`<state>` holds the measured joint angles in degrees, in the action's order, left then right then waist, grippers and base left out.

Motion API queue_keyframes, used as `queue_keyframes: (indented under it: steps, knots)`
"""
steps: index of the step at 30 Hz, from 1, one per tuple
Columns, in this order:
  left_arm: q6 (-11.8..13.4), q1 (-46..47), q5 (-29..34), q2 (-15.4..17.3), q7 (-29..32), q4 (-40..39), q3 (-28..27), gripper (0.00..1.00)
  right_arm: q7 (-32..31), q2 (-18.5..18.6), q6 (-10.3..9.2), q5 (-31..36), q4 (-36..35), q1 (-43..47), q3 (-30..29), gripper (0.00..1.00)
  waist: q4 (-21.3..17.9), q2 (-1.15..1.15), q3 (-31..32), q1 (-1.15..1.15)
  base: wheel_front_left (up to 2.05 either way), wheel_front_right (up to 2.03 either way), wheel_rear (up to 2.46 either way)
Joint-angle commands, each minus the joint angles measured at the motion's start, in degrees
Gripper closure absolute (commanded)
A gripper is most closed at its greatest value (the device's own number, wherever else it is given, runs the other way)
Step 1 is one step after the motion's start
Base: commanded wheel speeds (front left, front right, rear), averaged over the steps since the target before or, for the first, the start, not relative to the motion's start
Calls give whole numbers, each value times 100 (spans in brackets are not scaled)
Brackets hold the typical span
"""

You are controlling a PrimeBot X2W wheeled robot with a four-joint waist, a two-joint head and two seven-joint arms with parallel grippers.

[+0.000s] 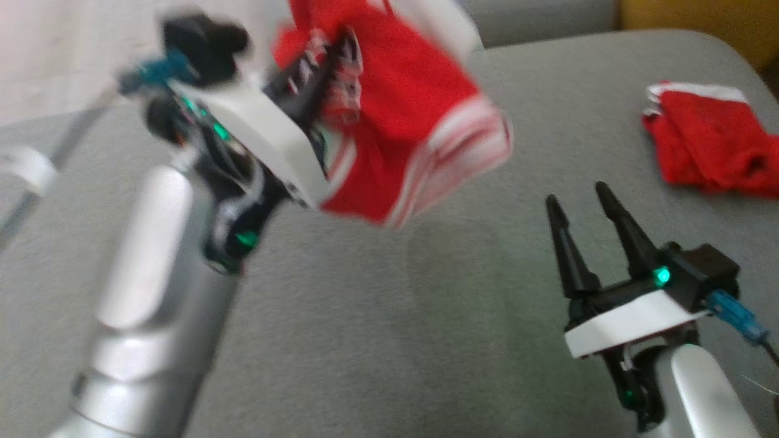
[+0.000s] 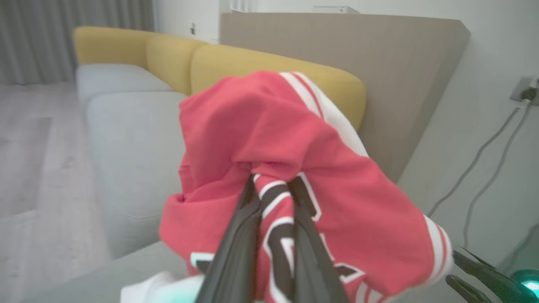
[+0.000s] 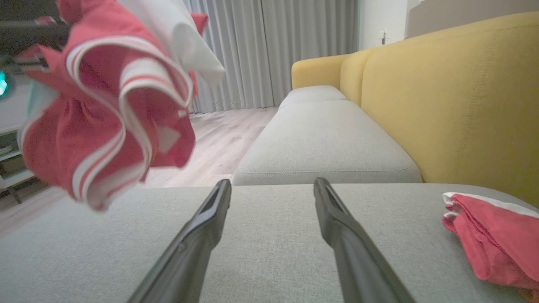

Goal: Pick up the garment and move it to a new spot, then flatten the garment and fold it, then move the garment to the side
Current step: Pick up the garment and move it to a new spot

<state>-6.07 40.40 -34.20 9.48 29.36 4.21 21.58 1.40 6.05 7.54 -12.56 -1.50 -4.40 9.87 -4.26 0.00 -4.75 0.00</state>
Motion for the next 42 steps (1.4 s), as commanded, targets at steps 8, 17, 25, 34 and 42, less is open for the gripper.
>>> queue_keyframes:
  steps: [8,17,25,34,42]
  knots:
    - [-33,-428,263,-198,-896,1290,266,100,168,-121,-5,-144,72,-619,526,0,-965,0,-486,0,0,0,0]
    - [-25,-492,659,-409,-2512,2853,489,0,282,-97,-5,-151,338,-707,504,0,-861,0,-493,0,0,0,0]
    - [38,-983,579,-379,-4017,2917,304,0,145,26,-5,-132,357,-454,240,0,-264,0,-77,0,0,0,0]
    - [602,-2494,500,414,-4425,1891,-683,0,-15,25,-5,-157,336,75,47,0,215,0,304,0,0,0,0]
    - [961,-3579,464,786,-4433,1131,-1241,0,-16,-11,-5,-148,477,300,-110,0,264,0,439,0,0,0,0]
